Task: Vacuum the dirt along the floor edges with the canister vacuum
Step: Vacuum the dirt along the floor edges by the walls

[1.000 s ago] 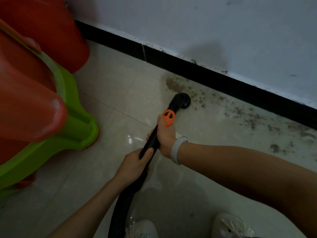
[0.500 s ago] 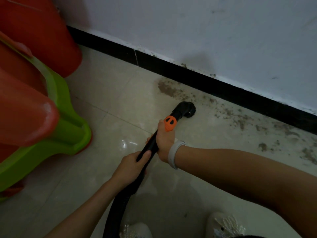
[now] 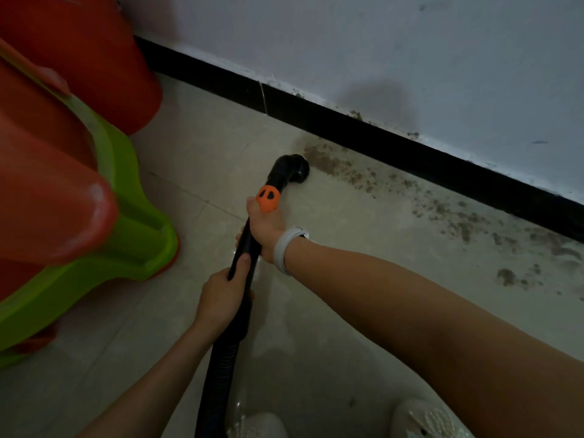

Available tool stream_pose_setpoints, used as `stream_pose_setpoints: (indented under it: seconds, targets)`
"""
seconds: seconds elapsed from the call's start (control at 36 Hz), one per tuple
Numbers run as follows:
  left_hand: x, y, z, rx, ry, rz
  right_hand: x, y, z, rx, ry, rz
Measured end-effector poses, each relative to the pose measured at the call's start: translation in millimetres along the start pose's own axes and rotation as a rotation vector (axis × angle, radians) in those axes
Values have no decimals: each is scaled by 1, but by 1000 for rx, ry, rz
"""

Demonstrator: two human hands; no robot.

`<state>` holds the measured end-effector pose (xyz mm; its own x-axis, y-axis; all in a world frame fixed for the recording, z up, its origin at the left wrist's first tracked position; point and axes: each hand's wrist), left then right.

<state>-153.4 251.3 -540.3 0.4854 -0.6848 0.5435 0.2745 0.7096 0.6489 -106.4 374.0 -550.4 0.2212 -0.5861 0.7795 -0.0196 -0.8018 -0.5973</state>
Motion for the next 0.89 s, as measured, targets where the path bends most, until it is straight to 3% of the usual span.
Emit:
stream_pose_setpoints:
  seconds: [0.17,0.5,0.89]
  targets:
    - [-18,10,2,44,-21,23,-13,-17,-9,29,-8,20]
    - [-27,22,-3,-101,-91,-129,-20,-20,11,0,59,16]
    - [-15,31,-19,-180,-147,-170,-9,-17,39,-92,87,22]
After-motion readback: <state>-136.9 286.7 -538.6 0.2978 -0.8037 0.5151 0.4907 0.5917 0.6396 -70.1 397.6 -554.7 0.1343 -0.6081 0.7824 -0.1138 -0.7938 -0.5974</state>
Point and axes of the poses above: each hand's wrist, its own x-axis away from the middle knuckle, its own z-axis out of the back of the hand, y = z × x
